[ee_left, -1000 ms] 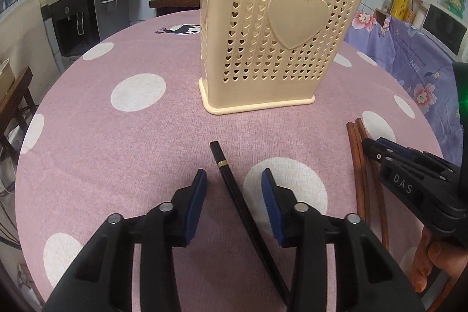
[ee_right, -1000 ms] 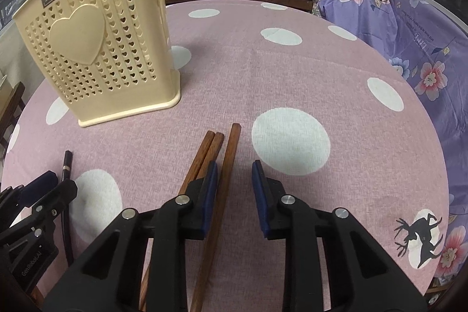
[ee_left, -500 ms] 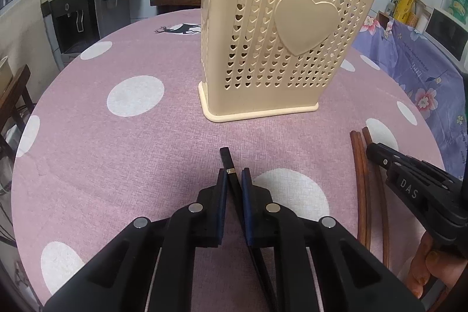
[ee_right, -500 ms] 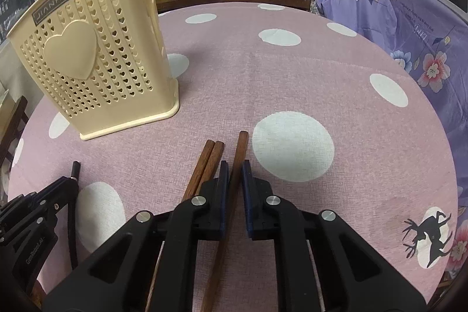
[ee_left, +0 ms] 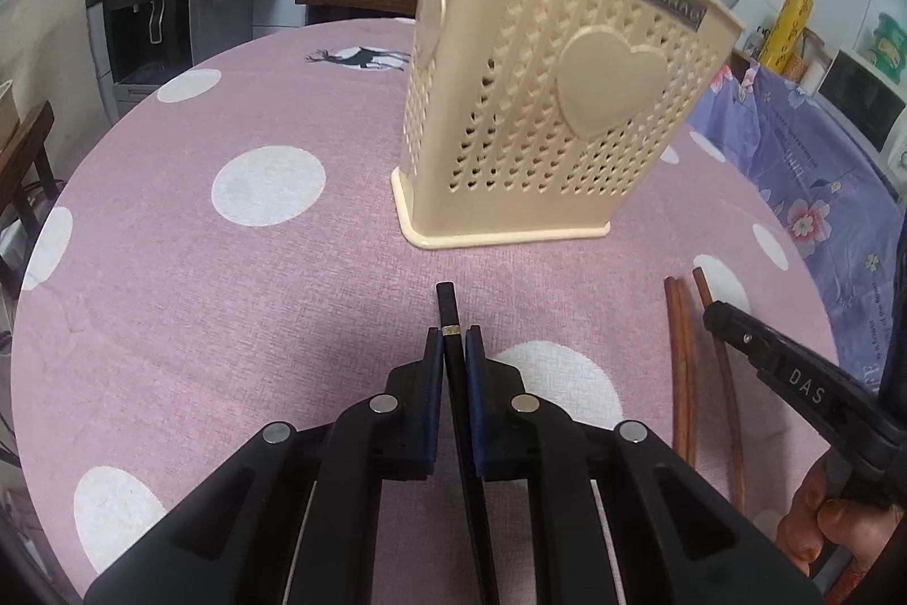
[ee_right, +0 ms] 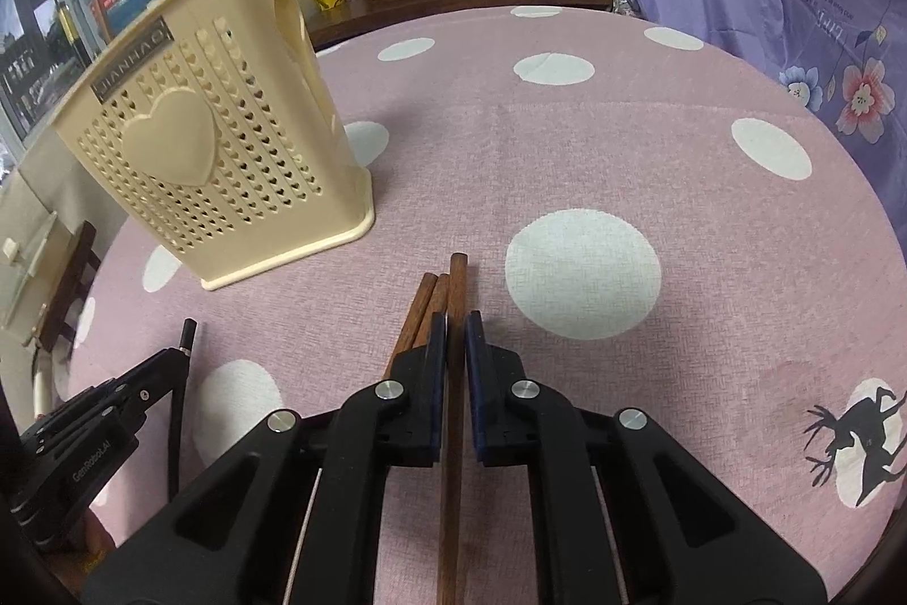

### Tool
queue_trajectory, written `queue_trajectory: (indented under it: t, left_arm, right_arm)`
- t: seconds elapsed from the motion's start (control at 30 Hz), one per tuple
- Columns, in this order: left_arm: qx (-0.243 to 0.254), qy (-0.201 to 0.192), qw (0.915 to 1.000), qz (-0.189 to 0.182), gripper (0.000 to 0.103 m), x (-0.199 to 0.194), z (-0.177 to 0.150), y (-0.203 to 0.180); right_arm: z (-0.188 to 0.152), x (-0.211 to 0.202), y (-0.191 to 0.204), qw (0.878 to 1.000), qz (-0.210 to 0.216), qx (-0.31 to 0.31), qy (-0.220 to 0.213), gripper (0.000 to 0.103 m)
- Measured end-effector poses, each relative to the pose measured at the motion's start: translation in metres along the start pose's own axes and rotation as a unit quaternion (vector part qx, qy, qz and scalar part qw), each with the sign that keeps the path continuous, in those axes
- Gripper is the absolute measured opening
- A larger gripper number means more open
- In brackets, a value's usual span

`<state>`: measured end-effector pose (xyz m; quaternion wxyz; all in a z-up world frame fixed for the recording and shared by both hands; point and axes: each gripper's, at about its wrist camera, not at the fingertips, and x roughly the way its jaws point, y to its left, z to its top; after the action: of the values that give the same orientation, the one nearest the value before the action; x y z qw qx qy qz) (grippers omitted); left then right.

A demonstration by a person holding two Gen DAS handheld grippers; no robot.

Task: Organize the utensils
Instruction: 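Lift the black chopstick with the left tool while the right tool lifts the brown chopsticks toward the holder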

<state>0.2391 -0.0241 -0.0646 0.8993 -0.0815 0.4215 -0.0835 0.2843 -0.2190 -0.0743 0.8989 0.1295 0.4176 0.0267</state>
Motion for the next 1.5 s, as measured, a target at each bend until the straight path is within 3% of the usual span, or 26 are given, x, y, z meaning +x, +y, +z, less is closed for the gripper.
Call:
queue_trajectory:
  t: [0.33, 0.7, 1.03, 1.5]
  left_arm:
    - [-0.010, -0.073, 0.9963, -0.044, 0.009, -0.067, 0.014, 0.006]
    - [-0.007, -0.144, 0.9844, -0.101, 0.008, -0.144, 0.026, 0.009]
    - [0.010, -0.170, 0.9781, -0.120, 0.008, -0.161, 0.029, 0.000]
    - [0.017, -0.178, 0.9768, -0.117, 0.008, -0.163, 0.034, -0.005]
  right_arm:
    - [0.010, -0.066, -0.001, 0.995, 0.087, 0.006, -0.056, 0.008]
    - [0.018, -0.147, -0.006, 0.980, 0.153, -0.018, -0.126, 0.008]
    - [0.016, -0.180, -0.006, 0.975, 0.152, -0.031, -0.159, 0.008]
    - [0.024, -0.186, -0.001, 0.974, 0.141, -0.047, -0.169, 0.008]
